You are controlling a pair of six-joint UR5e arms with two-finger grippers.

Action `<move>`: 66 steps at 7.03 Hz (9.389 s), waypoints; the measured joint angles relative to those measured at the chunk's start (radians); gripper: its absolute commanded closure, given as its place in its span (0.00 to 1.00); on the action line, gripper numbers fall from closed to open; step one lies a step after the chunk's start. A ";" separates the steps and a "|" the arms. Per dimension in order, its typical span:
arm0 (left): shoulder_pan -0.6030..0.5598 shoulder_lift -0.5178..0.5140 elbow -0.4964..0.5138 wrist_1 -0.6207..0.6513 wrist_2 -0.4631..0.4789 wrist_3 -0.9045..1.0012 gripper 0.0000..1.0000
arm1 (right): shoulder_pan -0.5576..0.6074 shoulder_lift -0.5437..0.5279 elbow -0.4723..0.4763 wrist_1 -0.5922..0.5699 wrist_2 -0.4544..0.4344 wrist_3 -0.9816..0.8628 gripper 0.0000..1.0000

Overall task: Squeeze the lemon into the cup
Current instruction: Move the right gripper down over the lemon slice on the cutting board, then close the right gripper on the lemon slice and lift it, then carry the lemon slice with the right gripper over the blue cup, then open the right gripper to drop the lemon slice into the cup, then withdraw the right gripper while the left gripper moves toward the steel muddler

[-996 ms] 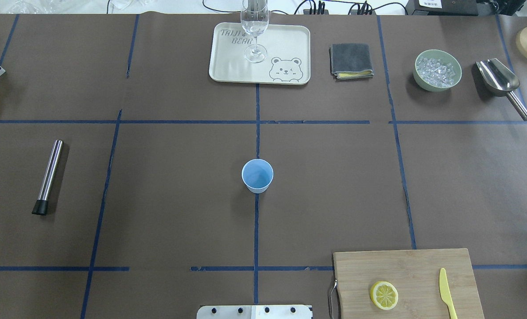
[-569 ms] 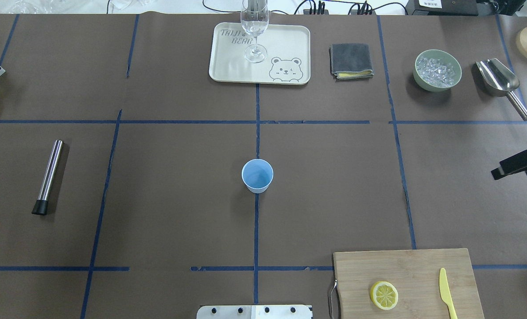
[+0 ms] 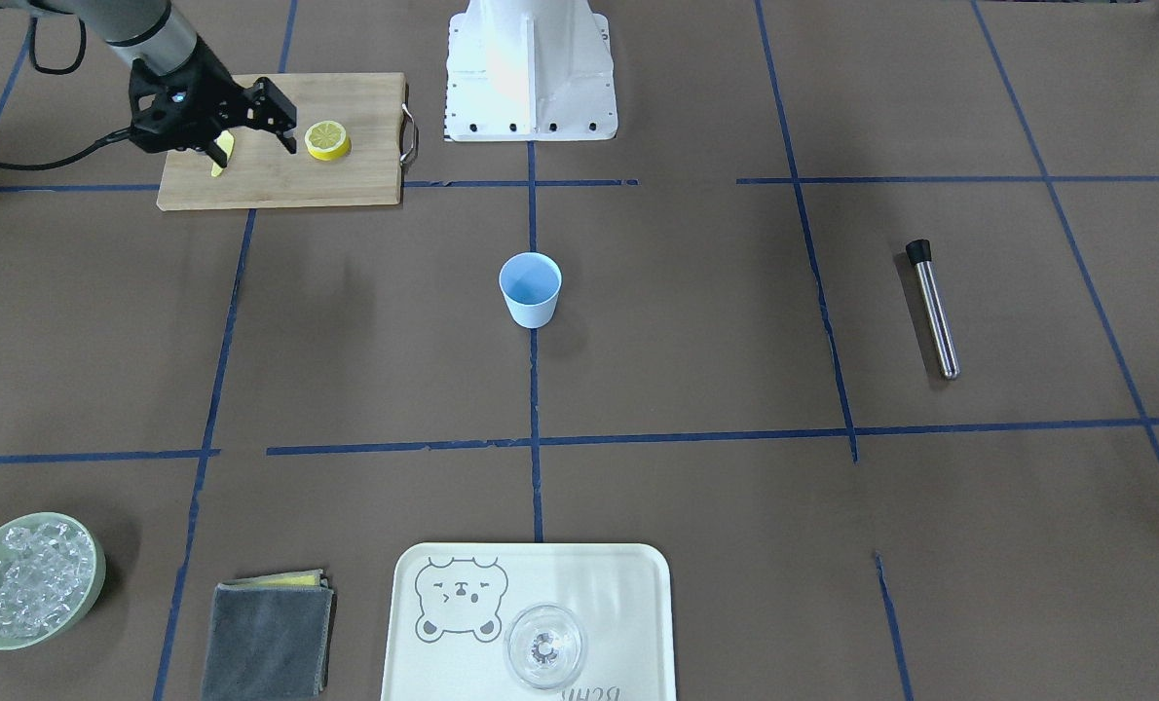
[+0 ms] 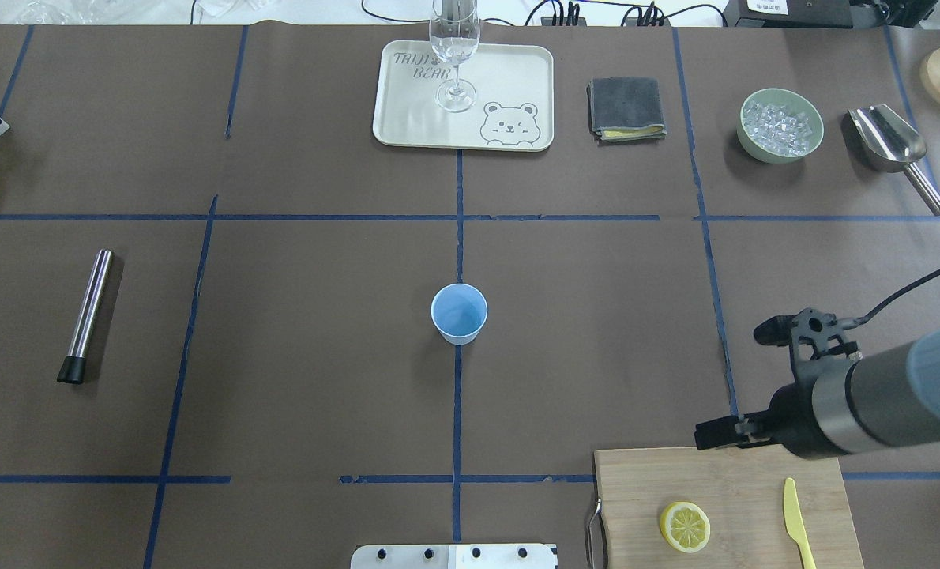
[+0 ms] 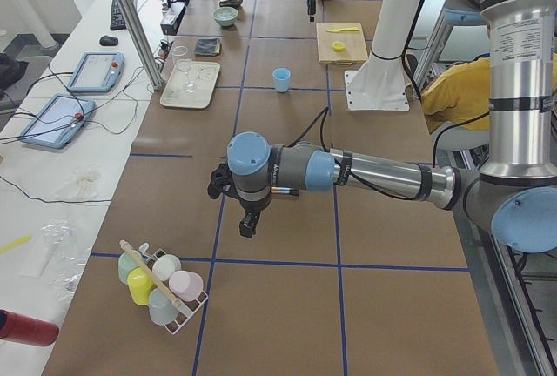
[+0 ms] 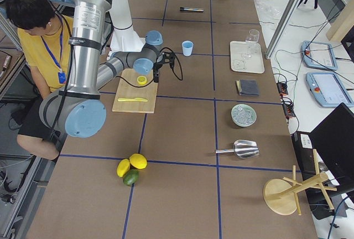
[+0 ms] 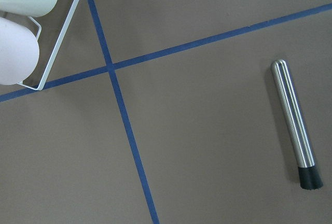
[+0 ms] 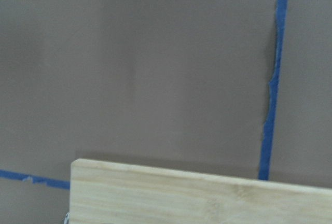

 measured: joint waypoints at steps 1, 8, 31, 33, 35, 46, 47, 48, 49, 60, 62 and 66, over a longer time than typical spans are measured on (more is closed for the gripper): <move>0.000 0.001 -0.001 0.000 0.000 -0.001 0.00 | -0.126 0.005 0.015 -0.005 -0.126 0.057 0.00; -0.002 0.003 -0.011 0.000 -0.036 -0.005 0.00 | -0.270 0.082 -0.028 -0.166 -0.249 0.126 0.00; -0.009 0.009 -0.034 0.002 -0.040 -0.002 0.00 | -0.256 0.083 0.051 -0.231 -0.238 0.147 0.47; -0.009 0.010 -0.033 0.002 -0.040 -0.002 0.00 | -0.196 0.126 0.077 -0.234 -0.232 0.147 0.47; -0.009 0.010 -0.031 0.002 -0.040 -0.002 0.00 | -0.086 0.237 0.063 -0.247 -0.194 0.147 0.47; -0.010 0.026 -0.033 0.002 -0.040 -0.002 0.00 | 0.128 0.847 -0.489 -0.215 -0.141 0.298 0.47; -0.010 0.026 -0.033 0.002 -0.040 -0.002 0.00 | 0.116 0.848 -0.497 -0.203 -0.142 0.306 0.47; -0.010 0.026 -0.033 0.002 -0.040 -0.002 0.00 | 0.105 0.849 -0.501 -0.198 -0.142 0.310 0.46; -0.010 0.026 -0.033 0.002 -0.040 -0.002 0.00 | 0.098 0.849 -0.502 -0.197 -0.143 0.311 0.33; 0.117 0.014 -0.014 -0.296 -0.127 -0.313 0.00 | 0.250 0.601 -0.293 -0.202 0.032 0.202 0.00; 0.254 -0.020 -0.012 -0.423 -0.067 -0.632 0.00 | 0.326 0.424 -0.205 -0.199 0.115 0.052 0.00; 0.455 -0.096 0.031 -0.437 0.138 -0.939 0.06 | 0.480 0.176 -0.109 -0.196 0.254 -0.213 0.00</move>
